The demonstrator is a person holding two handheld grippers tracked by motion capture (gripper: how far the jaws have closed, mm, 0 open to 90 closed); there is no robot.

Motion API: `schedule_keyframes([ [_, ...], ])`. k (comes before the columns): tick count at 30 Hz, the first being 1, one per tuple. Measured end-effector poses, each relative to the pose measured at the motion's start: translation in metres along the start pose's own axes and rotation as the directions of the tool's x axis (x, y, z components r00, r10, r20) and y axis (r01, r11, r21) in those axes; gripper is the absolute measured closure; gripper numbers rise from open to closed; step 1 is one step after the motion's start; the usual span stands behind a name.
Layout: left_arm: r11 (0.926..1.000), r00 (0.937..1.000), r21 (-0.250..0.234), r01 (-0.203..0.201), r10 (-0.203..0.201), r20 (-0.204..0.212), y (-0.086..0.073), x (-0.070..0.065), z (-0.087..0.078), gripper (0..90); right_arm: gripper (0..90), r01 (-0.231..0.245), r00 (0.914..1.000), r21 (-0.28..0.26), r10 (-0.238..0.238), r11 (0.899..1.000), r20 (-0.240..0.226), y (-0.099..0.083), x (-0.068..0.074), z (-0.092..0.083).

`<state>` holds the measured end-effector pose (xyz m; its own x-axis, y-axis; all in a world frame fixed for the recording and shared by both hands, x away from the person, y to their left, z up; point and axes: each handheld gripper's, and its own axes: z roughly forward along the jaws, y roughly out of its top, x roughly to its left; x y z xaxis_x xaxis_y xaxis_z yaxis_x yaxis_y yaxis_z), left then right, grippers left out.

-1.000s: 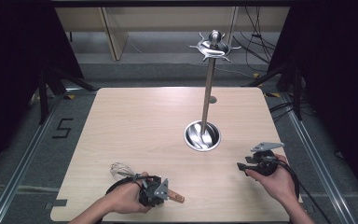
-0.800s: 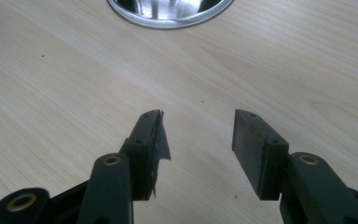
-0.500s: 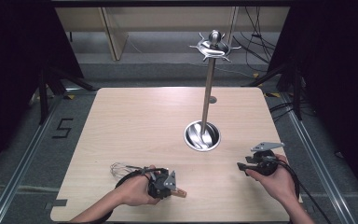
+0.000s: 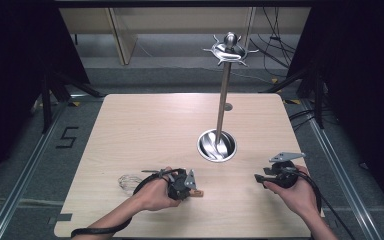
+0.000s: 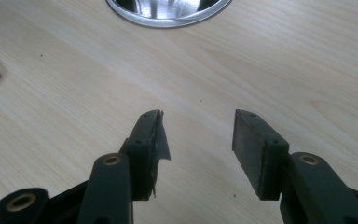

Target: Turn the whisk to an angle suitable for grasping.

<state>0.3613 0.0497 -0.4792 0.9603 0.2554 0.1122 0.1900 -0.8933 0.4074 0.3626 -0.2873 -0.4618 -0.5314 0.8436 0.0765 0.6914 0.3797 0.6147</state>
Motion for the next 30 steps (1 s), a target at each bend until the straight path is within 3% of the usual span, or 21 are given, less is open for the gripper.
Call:
schedule_keyframes([
  [3,0.9995,0.9993,-0.004,0.031,-0.031,-0.021,0.003,0.006,0.003,89.2,52.9,-0.001,1.0,0.0,0.001,1.0,0.0,0.0,0.0,0.0],
  [5,0.9977,0.9973,-0.011,0.066,-0.067,-0.03,0.004,0.009,0.005,89.3,52.9,-0.011,0.9999,-0.034,0.011,0.999,-0.004,-0.001,0.0,0.002],
  [7,0.9978,0.9968,-0.005,0.066,-0.066,-0.045,0.005,0.013,0.005,89.2,52.9,-0.006,1.0,-0.036,0.006,0.999,-0.007,-0.001,0.0,0.002],
  [10,0.9948,0.9945,-0.036,0.095,-0.096,-0.041,0.005,0.018,0.005,89.2,52.9,0.035,0.9993,-0.05,-0.034,0.998,0.016,-0.002,-0.003,0.003],
  [11,0.9948,0.9945,-0.036,0.095,-0.096,-0.041,0.005,0.018,0.005,89.1,52.9,0.035,0.9993,-0.05,-0.034,0.998,0.016,-0.002,-0.003,0.003],
  [12,0.9982,0.9979,-0.016,0.058,-0.058,-0.029,0.004,0.022,0.002,88.8,52.8,0.018,0.9998,-0.011,-0.018,1.0,0.008,-0.002,-0.003,0.0],
  [13,0.9955,0.9962,-0.049,0.081,-0.082,-0.03,0.003,0.02,0.002,87.9,52.9,0.004,1.0,-0.011,-0.004,1.0,0.004,-0.002,-0.002,-0.001],
  [14,0.9964,0.9971,-0.049,0.069,-0.071,-0.028,0.003,0.021,0.0,86.4,52.9,-0.024,0.9997,-0.009,0.024,1.0,-0.001,-0.002,-0.001,-0.001],
  [15,0.9964,0.9971,-0.049,0.069,-0.071,-0.028,0.003,0.021,0.0,84.0,52.9,-0.024,0.9997,-0.009,0.024,1.0,-0.001,-0.002,-0.001,-0.001],
  [16,0.9983,0.9987,-0.037,0.045,-0.045,-0.025,0.003,0.022,-0.004,84.0,52.8,-0.014,0.9999,-0.016,0.014,1.0,0.001,-0.002,-0.002,-0.001],
  [17,0.9981,0.9991,-0.051,0.034,-0.036,-0.023,0.002,0.023,-0.013,79.9,52.7,0.013,0.9999,-0.06,-0.012,0.998,0.009,-0.005,-0.004,0.003],
  [19,0.9969,0.9986,-0.066,0.044,-0.046,-0.025,0.001,0.024,-0.017,77.1,52.7,0.012,0.9999,-0.064,-0.011,0.998,0.011,-0.005,-0.005,0.003],
  [20,0.997,0.9987,-0.062,0.046,-0.047,-0.018,0.0,0.025,-0.021,68.3,52.7,0.011,0.9999,-0.034,-0.01,0.999,0.004,-0.004,-0.006,-0.001],
  [21,0.9976,0.9991,-0.059,0.036,-0.037,-0.021,-0.001,0.027,-0.026,68.3,52.7,0.011,0.9999,-0.034,-0.01,0.999,0.004,-0.004,-0.006,-0.001],
  [22,0.9971,0.9984,-0.061,0.046,-0.048,-0.03,-0.005,0.032,-0.033,62.1,52.7,0.035,0.9993,-0.087,-0.033,0.996,0.019,-0.005,-0.009,0.004],
  [23,0.9971,0.9984,-0.061,0.046,-0.048,-0.03,-0.005,0.032,-0.033,59.5,52.7,0.015,0.9999,-0.072,-0.015,0.997,0.0,-0.004,-0.008,0.002],
  [24,0.9969,0.9981,-0.06,0.051,-0.053,-0.033,-0.007,0.033,-0.035,57.8,52.7,0.0,1.0,-0.048,0.0,0.999,-0.001,-0.003,-0.007,0.0],
  [26,0.9961,0.9971,-0.065,0.059,-0.062,-0.045,-0.012,0.038,-0.04,55.5,52.7,0.017,0.9998,-0.058,-0.017,0.998,0.009,-0.003,-0.007,0.002],
  [28,0.9958,0.9967,-0.065,0.065,-0.067,-0.044,-0.013,0.038,-0.041,52.8,52.7,-0.002,0.9999,-0.056,0.001,0.998,-0.011,-0.003,-0.006,0.002],
  [30,0.9958,0.9965,-0.068,0.062,-0.065,-0.052,-0.016,0.038,-0.044,51.2,52.6,0.01,0.9999,-0.035,-0.01,0.999,0.002,-0.001,-0.005,0.0],
])
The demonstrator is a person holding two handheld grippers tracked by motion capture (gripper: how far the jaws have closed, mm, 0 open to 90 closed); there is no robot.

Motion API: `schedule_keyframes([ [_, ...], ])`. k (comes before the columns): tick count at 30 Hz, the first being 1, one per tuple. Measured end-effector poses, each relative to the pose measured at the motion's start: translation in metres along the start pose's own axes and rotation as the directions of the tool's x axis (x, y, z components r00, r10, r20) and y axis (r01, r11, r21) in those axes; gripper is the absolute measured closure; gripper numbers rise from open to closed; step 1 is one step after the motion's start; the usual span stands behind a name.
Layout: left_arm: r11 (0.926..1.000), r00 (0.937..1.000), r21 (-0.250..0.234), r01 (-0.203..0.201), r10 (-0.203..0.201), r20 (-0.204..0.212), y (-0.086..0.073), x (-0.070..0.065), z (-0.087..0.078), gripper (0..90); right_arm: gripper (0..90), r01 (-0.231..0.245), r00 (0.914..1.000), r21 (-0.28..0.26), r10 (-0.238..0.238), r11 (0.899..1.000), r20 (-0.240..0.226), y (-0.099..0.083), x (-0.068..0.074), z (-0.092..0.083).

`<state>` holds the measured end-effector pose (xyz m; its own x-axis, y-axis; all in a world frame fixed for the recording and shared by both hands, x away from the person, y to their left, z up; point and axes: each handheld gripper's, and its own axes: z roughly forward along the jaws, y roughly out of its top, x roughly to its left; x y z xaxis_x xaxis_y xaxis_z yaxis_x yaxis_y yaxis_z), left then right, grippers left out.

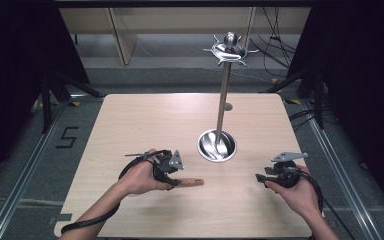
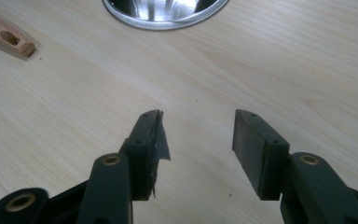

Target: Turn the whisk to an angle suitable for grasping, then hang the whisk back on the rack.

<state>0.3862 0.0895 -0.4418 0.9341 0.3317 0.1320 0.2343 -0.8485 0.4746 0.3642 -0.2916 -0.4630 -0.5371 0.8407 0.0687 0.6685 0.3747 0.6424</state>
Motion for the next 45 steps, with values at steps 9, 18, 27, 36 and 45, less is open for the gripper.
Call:
schedule_keyframes([
  [9,0.9999,0.9999,0.007,0.014,-0.014,-0.006,-0.006,0.002,-0.003,47.2,52.5,0.009,1.0,0.023,-0.009,1.0,0.001,0.003,0.003,-0.001],
  [18,0.9992,0.9999,0.039,0.012,-0.012,0.005,-0.008,0.004,-0.003,42.4,52.5,0.019,0.9998,-0.011,-0.019,1.0,-0.005,0.005,0.0,0.002],
  [27,0.9907,0.9954,0.111,-0.079,0.072,0.063,-0.007,-0.001,0.0,43.1,52.2,0.023,0.9996,-0.002,-0.023,1.0,0.017,0.005,0.003,-0.003],
  [36,0.9731,0.9879,0.181,-0.142,0.129,0.087,0.002,0.0,0.004,46.3,52.1,-0.001,0.9999,0.01,0.0,1.0,0.013,0.003,0.0,-0.003],
  [45,0.949,0.9836,0.265,-0.172,0.15,0.1,0.004,0.009,0.013,50.1,51.9,0.002,1.0,0.001,-0.002,1.0,0.01,0.005,0.002,-0.001],
])
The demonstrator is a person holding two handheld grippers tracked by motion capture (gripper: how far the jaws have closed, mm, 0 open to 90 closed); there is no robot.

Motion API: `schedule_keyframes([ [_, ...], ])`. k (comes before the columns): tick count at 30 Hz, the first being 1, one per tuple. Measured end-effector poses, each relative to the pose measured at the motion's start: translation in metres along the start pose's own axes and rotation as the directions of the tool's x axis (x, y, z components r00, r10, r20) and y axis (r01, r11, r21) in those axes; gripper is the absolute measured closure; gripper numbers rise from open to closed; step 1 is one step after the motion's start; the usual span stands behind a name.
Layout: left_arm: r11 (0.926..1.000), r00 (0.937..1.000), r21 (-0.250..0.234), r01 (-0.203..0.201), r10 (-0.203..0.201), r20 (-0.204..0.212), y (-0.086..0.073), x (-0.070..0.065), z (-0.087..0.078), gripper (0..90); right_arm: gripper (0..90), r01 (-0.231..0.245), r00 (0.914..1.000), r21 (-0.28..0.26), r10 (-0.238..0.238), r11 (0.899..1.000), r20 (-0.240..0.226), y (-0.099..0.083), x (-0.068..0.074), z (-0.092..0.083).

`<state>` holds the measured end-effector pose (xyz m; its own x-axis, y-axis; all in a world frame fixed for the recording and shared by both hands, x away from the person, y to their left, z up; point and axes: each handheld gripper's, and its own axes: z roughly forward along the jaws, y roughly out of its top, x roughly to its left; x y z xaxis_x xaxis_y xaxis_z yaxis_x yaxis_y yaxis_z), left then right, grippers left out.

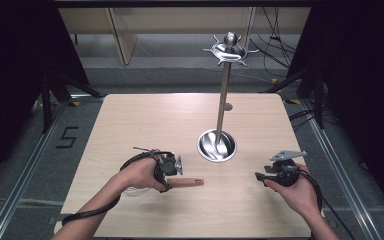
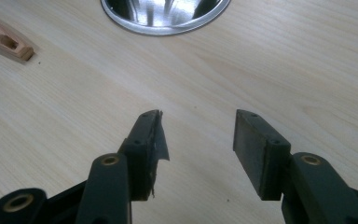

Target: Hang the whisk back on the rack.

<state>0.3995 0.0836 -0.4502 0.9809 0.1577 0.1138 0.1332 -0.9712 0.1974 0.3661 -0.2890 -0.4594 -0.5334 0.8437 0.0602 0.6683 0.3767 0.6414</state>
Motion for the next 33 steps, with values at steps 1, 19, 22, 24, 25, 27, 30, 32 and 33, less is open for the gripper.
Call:
schedule_keyframes([
  [1,1.0,1.0,0.004,0.003,-0.003,0.005,0.0,0.001,0.001,50.6,51.9,0.001,1.0,-0.002,-0.001,1.0,0.0,0.0,0.0,0.0],
  [19,0.9968,0.9986,0.069,0.04,-0.042,0.032,0.003,0.006,0.019,59.2,51.8,-0.02,0.9997,0.028,0.02,0.999,-0.01,0.0,0.002,-0.001],
  [22,0.9965,0.9982,0.074,0.039,-0.042,0.042,0.002,0.007,0.022,61.6,51.8,0.002,1.0,0.021,-0.002,1.0,-0.007,-0.001,0.001,0.0],
  [24,0.993,0.9992,0.118,-0.007,0.003,0.04,0.003,0.01,0.022,63.6,51.8,-0.005,1.0,-0.024,0.004,1.0,-0.002,-0.003,0.002,0.004],
  [25,0.9921,0.9994,0.126,-0.007,0.003,0.035,0.002,0.01,0.024,64.4,51.8,-0.019,0.9997,-0.001,0.019,1.0,-0.013,-0.001,0.003,0.002],
  [27,0.9917,0.9993,0.128,-0.006,0.001,0.037,0.002,0.01,0.025,66.1,51.7,0.028,0.9996,0.005,-0.028,1.0,-0.006,0.0,0.0,0.001],
  [30,0.9912,0.9989,0.132,-0.014,0.008,0.047,0.003,0.01,0.026,69.3,51.7,0.023,0.9997,0.015,-0.022,1.0,-0.007,0.0,0.0,0.0],
  [32,0.9906,0.9989,0.136,-0.016,0.01,0.047,0.003,0.01,0.026,69.6,51.7,0.024,0.9997,0.015,-0.024,1.0,-0.007,0.0,0.0,0.0],
  [33,0.9902,0.9988,0.138,-0.017,0.011,0.048,0.003,0.009,0.026,70.1,51.8,0.017,0.9998,-0.006,-0.017,1.0,-0.005,-0.001,0.001,0.002],
])
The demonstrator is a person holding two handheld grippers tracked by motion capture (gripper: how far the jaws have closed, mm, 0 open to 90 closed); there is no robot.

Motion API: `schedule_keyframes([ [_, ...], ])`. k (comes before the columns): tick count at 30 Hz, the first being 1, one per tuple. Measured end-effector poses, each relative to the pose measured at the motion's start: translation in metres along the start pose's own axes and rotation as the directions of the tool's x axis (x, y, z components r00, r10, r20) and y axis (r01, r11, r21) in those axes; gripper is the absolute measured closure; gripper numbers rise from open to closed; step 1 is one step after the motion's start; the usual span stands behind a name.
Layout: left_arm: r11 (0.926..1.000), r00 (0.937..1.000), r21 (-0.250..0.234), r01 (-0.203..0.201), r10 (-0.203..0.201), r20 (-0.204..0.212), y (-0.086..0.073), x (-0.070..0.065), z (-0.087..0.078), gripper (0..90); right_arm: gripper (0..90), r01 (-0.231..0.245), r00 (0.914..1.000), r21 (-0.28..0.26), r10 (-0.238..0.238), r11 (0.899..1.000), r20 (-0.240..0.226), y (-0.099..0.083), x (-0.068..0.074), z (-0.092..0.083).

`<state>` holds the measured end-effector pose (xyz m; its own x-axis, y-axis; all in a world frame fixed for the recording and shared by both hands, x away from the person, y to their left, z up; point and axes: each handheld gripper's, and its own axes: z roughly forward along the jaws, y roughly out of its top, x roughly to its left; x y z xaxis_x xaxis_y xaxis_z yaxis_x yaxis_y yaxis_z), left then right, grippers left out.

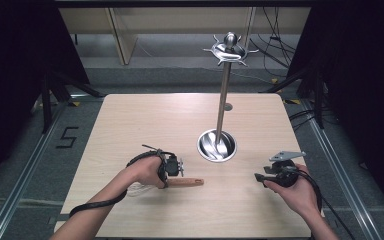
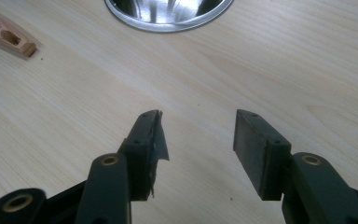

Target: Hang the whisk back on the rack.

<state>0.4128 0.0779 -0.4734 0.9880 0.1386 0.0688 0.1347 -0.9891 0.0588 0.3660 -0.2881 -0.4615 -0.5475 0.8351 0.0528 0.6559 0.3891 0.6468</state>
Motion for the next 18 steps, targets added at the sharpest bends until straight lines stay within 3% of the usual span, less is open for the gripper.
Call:
schedule_keyframes([
  [2,1.0,1.0,0.008,-0.001,0.001,0.009,0.0,-0.001,-0.001,70.4,51.7,-0.025,0.9997,0.025,0.025,0.999,-0.007,0.0,0.002,-0.001],
  [3,1.0,1.0,0.008,-0.001,0.001,0.009,0.0,-0.001,-0.001,70.6,51.7,-0.025,0.9997,0.025,0.025,0.999,-0.007,0.0,0.002,-0.001],
  [4,1.0,0.9999,0.005,-0.001,0.001,0.01,-0.001,-0.001,-0.001,70.6,51.7,0.005,1.0,0.026,-0.005,1.0,-0.002,0.0,0.0,-0.001],
  [6,1.0,1.0,-0.005,-0.001,0.001,0.004,-0.001,-0.002,-0.002,70.8,51.7,0.0,1.0,0.026,0.0,1.0,-0.003,0.0,0.001,-0.001],
  [7,0.9982,0.9988,-0.041,0.044,-0.043,0.022,-0.002,-0.005,-0.001,70.9,51.7,0.003,1.0,0.026,-0.003,1.0,-0.002,0.0,0.0,0.0],
  [8,0.9971,0.9976,-0.047,0.059,-0.057,0.039,-0.003,-0.006,-0.001,71.0,51.8,-0.021,0.9998,0.036,0.021,0.999,-0.006,0.0,0.001,-0.001],
  [9,0.9999,0.9996,-0.01,0.01,-0.009,0.025,-0.004,-0.003,-0.003,71.0,51.8,-0.021,0.9998,0.036,0.021,0.999,-0.006,0.0,0.001,-0.001],
  [10,0.9997,0.9996,-0.018,0.017,-0.016,0.023,-0.004,-0.004,-0.003,71.0,51.7,0.018,0.9998,-0.019,-0.018,1.0,0.007,-0.001,-0.001,0.003],
  [11,0.9975,0.9987,-0.052,0.048,-0.047,0.021,-0.005,-0.006,-0.003,71.0,51.7,0.018,0.9998,-0.019,-0.018,1.0,0.007,-0.001,-0.001,0.003],
  [12,0.9998,1.0,-0.02,0.002,-0.002,0.008,-0.006,-0.003,-0.005,71.1,51.7,-0.032,0.9995,0.002,0.032,0.999,-0.007,0.0,0.002,0.001],
  [14,0.9996,1.0,-0.027,0.007,-0.007,0.003,-0.008,-0.003,-0.008,71.2,51.7,-0.031,0.9995,0.01,0.031,0.999,-0.006,0.0,0.002,0.0],
  [15,0.9994,0.9999,-0.034,0.012,-0.012,-0.001,-0.009,-0.004,-0.01,71.3,51.7,0.006,1.0,0.008,-0.006,1.0,0.002,0.0,-0.001,0.0],
  [18,0.9987,0.9998,-0.049,0.017,-0.017,-0.008,-0.013,-0.004,-0.016,71.6,51.7,-0.024,0.9997,0.034,0.025,0.999,-0.007,0.0,0.001,-0.002],
])
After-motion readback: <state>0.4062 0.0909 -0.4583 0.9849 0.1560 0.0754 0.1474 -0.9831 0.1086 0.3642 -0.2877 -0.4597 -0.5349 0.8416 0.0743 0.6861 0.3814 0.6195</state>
